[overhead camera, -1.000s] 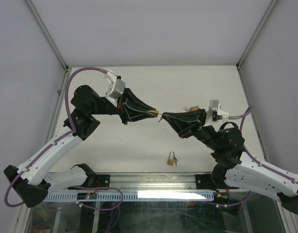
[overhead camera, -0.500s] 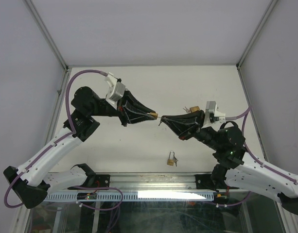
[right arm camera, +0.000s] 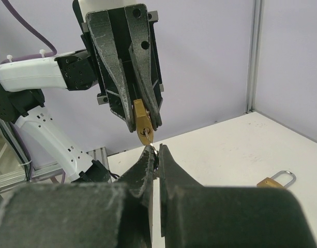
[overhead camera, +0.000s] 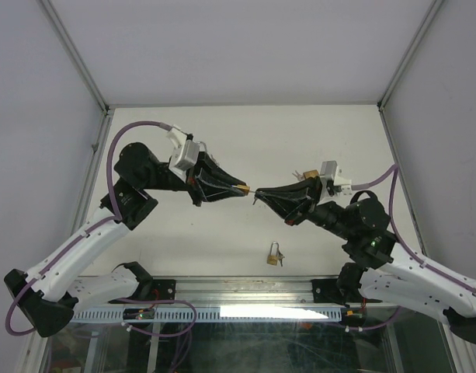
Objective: Unlock with the key
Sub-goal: Unlock the lock.
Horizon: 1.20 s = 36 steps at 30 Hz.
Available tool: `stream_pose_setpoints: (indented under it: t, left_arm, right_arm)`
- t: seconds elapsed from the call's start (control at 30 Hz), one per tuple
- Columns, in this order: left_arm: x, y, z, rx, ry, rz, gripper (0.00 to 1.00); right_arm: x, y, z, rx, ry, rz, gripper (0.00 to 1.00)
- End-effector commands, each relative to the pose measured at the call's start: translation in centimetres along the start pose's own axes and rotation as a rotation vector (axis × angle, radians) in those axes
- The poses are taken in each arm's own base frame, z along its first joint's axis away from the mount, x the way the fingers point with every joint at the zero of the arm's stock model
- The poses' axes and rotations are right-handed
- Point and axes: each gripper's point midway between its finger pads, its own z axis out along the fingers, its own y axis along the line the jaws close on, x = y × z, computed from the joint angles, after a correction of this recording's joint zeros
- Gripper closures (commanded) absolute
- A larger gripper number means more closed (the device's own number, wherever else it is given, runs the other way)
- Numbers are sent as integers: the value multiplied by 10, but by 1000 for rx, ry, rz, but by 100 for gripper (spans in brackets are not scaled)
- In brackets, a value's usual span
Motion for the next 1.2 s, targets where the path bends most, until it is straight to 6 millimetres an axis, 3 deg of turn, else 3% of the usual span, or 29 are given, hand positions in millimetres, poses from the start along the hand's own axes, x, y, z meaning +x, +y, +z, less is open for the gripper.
stream_pose_setpoints:
  t: [0.0, 0.23, 0.43, 0.7, 0.93, 1.17]
  left_arm:
    - [14, 0, 0, 4, 18, 1, 100]
    - [6, -8, -2, 28, 4, -1, 100]
    - [0, -15, -6, 37, -7, 11, 100]
    - [-5, -14, -5, 48, -13, 11, 100]
    - [-8, -17, -2, 76, -17, -27, 100]
    - [-15, -18, -1, 77, -28, -28, 100]
  right_arm:
    - [-26, 17, 13, -86, -45, -19, 100]
    - [-25, 26, 10, -133, -8, -40, 100]
    - [-21, 10, -14, -33, 14, -79, 100]
    - [-23, 5, -22, 14, 18, -43, 100]
    - [-15, 7, -8, -3, 40, -6, 100]
    - [-11, 2, -9, 21, 57, -16, 100]
